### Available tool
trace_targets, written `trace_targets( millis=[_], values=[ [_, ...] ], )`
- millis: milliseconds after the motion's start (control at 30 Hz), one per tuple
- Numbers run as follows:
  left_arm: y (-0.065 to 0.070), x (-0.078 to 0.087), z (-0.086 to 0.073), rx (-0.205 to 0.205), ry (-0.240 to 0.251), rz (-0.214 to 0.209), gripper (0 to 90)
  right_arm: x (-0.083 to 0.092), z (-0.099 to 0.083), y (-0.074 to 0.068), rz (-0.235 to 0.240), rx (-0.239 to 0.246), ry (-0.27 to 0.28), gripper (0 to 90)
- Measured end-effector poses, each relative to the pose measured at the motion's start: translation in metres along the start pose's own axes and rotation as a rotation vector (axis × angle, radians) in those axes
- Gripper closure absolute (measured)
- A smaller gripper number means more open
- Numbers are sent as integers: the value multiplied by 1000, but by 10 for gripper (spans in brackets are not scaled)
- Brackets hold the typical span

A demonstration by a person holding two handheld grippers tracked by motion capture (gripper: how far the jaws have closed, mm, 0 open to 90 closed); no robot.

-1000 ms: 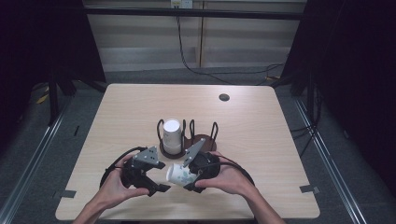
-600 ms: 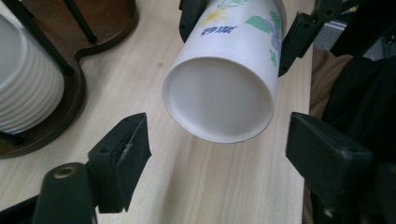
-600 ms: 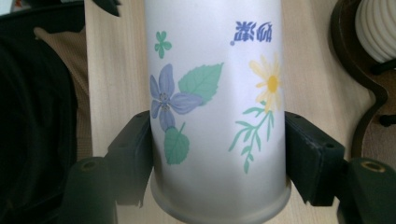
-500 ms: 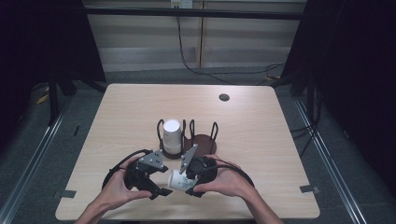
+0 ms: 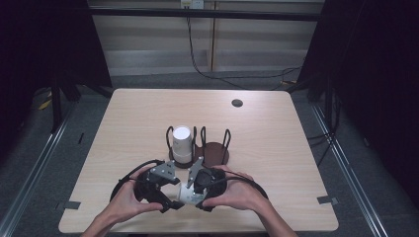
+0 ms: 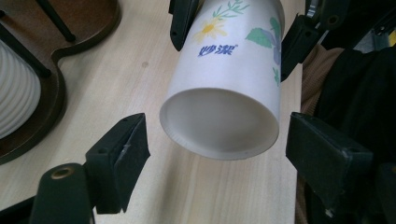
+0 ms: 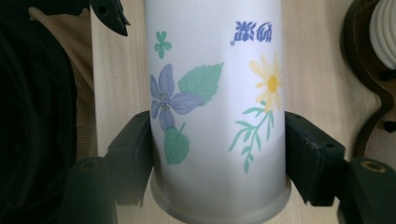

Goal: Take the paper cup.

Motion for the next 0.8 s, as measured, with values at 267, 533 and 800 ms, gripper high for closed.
trace_targets(
  millis=[267,533,800],
  values=[
    [1,0,1,11,5,-27,254,-2,2,-1,7,1,7,315],
    [1,-2,1,25,-17,-55,279,-3,4,-2,6,11,14,315],
    [0,-5,1,53,-22,-80,307,-4,8,-4,7,18,25,315]
  ],
)
Point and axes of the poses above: each handheld gripper's, and its own axes: x roughly backward along the jaws, z roughly out of its top, y roughly to its right, the point moved 5 cm from there along -x, roughly forward along the jaws, and after that the axes turned 14 degrees about x, right-handed, at the moved point
